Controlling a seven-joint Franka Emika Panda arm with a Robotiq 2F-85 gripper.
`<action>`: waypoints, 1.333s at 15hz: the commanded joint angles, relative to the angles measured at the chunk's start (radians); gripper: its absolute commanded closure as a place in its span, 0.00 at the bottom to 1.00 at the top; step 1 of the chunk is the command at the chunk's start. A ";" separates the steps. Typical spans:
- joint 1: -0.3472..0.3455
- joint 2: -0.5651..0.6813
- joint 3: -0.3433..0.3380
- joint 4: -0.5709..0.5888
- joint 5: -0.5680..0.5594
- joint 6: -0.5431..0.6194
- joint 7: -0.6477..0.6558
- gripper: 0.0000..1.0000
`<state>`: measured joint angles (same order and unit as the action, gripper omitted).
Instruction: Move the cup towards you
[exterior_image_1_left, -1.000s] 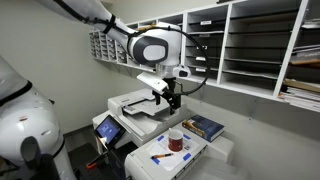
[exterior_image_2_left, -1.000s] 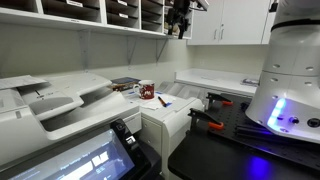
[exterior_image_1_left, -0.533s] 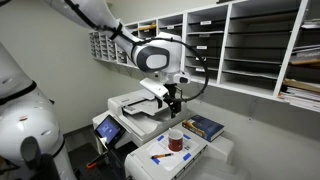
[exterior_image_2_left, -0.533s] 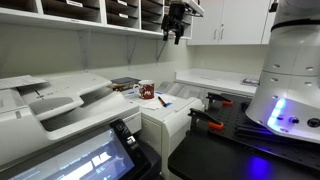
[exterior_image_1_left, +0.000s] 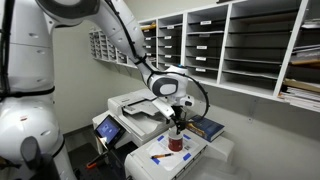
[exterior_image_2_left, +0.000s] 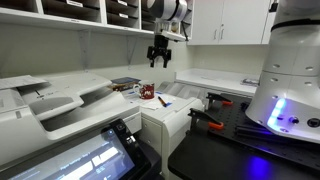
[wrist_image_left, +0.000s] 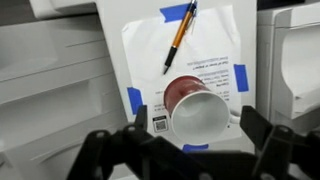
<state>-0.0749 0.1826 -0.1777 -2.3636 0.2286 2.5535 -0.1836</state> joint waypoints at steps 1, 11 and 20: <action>-0.040 0.165 0.048 0.127 0.020 0.008 0.065 0.00; -0.074 0.393 0.070 0.294 -0.029 0.018 0.129 0.65; -0.096 0.351 0.120 0.248 -0.025 0.045 0.066 0.98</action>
<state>-0.1395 0.5731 -0.0973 -2.0784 0.2118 2.5785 -0.0778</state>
